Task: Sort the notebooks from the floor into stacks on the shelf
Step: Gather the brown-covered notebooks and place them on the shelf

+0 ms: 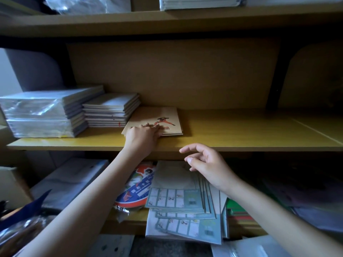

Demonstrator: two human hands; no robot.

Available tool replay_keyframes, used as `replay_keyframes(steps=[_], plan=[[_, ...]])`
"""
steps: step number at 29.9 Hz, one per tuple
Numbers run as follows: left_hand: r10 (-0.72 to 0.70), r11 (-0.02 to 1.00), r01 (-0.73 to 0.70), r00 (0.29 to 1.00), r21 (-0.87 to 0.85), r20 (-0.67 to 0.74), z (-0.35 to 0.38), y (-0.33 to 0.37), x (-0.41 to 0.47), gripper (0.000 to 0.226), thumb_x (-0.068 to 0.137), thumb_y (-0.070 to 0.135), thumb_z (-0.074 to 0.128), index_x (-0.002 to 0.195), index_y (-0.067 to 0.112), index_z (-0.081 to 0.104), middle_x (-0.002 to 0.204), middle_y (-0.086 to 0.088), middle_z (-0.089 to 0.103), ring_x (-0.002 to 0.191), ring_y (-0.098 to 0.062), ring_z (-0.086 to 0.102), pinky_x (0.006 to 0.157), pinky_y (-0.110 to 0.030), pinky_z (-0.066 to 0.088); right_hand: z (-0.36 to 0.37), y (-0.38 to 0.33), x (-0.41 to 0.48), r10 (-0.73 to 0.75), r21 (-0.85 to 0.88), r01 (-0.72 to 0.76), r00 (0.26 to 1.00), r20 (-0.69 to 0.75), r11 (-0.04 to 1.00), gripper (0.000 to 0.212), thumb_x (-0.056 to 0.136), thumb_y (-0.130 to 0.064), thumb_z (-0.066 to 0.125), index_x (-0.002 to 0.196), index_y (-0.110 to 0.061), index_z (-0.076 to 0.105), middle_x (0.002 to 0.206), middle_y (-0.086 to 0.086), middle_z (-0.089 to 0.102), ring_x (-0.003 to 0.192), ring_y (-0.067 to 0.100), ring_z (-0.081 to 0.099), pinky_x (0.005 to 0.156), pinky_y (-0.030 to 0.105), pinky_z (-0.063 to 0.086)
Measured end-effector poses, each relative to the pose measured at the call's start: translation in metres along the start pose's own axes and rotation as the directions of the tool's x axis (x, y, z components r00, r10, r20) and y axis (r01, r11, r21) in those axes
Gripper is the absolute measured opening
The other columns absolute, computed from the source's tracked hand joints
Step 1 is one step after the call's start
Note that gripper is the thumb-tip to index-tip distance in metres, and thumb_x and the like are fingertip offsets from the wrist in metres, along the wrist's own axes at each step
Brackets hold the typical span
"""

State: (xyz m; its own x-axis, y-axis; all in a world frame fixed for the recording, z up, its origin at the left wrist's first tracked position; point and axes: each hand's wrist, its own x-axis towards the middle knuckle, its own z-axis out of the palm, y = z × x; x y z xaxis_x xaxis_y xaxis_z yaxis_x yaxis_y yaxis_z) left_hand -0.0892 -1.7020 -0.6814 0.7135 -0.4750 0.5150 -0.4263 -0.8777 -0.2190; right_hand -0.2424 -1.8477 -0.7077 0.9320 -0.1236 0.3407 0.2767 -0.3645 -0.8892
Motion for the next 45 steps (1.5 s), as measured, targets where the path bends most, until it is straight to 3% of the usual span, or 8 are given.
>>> replay_keyframes(steps=[10, 16, 21, 26, 31, 34, 39, 45], plan=[[-0.097, 0.947, 0.162, 0.967, -0.276, 0.234, 0.007, -0.001, 0.006, 0.055, 0.097, 0.048, 0.027, 0.149, 0.030, 0.020, 0.157, -0.007, 0.017, 0.144, -0.025, 0.016, 0.114, -0.038, 0.015, -0.018, 0.009, -0.018, 0.066, 0.000, -0.066, 0.997, -0.028, 0.998, 0.027, 0.090, 0.002, 0.050, 0.090, -0.021, 0.065, 0.099, -0.004, 0.064, 0.079, 0.005, 0.061, 0.066, 0.017, 0.052], [-0.117, 0.906, -0.022, 0.947, -0.422, -0.299, 0.014, 0.020, -0.035, 0.046, 0.083, 0.022, 0.036, 0.125, 0.011, 0.051, 0.130, -0.018, 0.050, 0.117, -0.036, 0.046, 0.102, -0.044, 0.029, -0.026, -0.001, -0.038, 0.108, -0.033, -0.108, 0.994, 0.024, 0.994, 0.024, 0.091, 0.004, 0.047, 0.093, -0.012, 0.065, 0.092, 0.002, 0.065, 0.075, 0.009, 0.059, 0.064, 0.016, 0.049], [0.246, 0.847, -0.400, 0.879, -0.351, -0.408, 0.028, 0.064, -0.108, 0.040, 0.075, 0.019, 0.051, 0.114, 0.010, 0.053, 0.121, -0.015, 0.049, 0.109, -0.030, 0.042, 0.097, -0.043, 0.028, -0.034, 0.019, -0.078, 0.196, -0.037, -0.194, 0.979, 0.059, 0.980, 0.030, 0.090, 0.010, 0.042, 0.086, -0.012, 0.062, 0.081, 0.002, 0.063, 0.066, 0.006, 0.055, 0.059, 0.014, 0.043], [0.545, 0.727, -0.379, 0.825, -0.573, 0.146, 0.068, 0.125, -0.220, 0.043, 0.078, 0.031, 0.053, 0.117, 0.014, 0.052, 0.121, -0.009, 0.052, 0.110, -0.031, 0.052, 0.091, -0.037, 0.036, -0.042, 0.080, -0.156, 0.428, -0.173, -0.400, 0.886, 0.177, 0.900, 0.029, 0.089, 0.010, 0.044, 0.084, -0.014, 0.061, 0.078, 0.002, 0.063, 0.058, -0.004, 0.056, 0.057, 0.009, 0.043], [0.501, 0.828, -0.051, 0.516, -0.559, 0.695, 0.099, 0.163, -0.303, 0.094, 0.078, 0.057, 0.063, 0.148, 0.015, 0.016, 0.149, -0.007, 0.025, 0.133, -0.027, 0.034, 0.105, -0.037, 0.032, -0.048, 0.132, -0.237, 0.683, -0.399, -0.566, 0.678, 0.273, 0.721, 0.023, 0.088, -0.008, 0.057, 0.083, -0.030, 0.059, 0.094, 0.003, 0.065, 0.081, 0.012, 0.060, 0.081, 0.028, 0.046], [0.488, 0.830, 0.039, 0.432, -0.557, 0.758, 0.106, 0.173, -0.324, 0.114, 0.063, 0.059, 0.075, 0.147, 0.014, 0.012, 0.140, -0.012, 0.040, 0.122, -0.030, 0.046, 0.097, -0.038, 0.043, -0.042, 0.136, -0.267, 0.774, -0.386, -0.672, 0.572, 0.272, 0.632, 0.016, 0.089, -0.010, 0.055, 0.093, -0.025, 0.060, 0.107, 0.005, 0.065, 0.087, 0.012, 0.062, 0.082, 0.029, 0.048], [0.467, 0.830, 0.023, 0.519, -0.558, 0.716, 0.107, 0.179, -0.335, 0.110, 0.060, 0.049, 0.081, 0.145, 0.018, 0.017, 0.138, -0.008, 0.041, 0.123, -0.028, 0.045, 0.097, -0.037, 0.041, -0.028, 0.131, -0.290, 0.831, -0.451, -0.698, 0.464, 0.308, 0.556, 0.049, 0.092, -0.019, 0.054, 0.138, -0.012, 0.040, 0.142, 0.007, 0.045, 0.130, 0.013, 0.044, 0.103, 0.019, 0.034], [0.402, 0.837, 0.060, 0.606, -0.543, 0.686, 0.102, 0.187, -0.343, 0.095, 0.060, 0.032, 0.083, 0.133, 0.009, 0.028, 0.132, -0.012, 0.035, 0.121, -0.027, 0.039, 0.096, -0.034, 0.038, -0.017, 0.123, -0.292, 0.825, -0.606, -0.567, 0.463, 0.326, 0.558, 0.070, 0.092, -0.034, 0.052, 0.150, -0.019, 0.015, 0.152, 0.001, 0.028, 0.140, 0.015, 0.027, 0.110, 0.028, 0.028]])
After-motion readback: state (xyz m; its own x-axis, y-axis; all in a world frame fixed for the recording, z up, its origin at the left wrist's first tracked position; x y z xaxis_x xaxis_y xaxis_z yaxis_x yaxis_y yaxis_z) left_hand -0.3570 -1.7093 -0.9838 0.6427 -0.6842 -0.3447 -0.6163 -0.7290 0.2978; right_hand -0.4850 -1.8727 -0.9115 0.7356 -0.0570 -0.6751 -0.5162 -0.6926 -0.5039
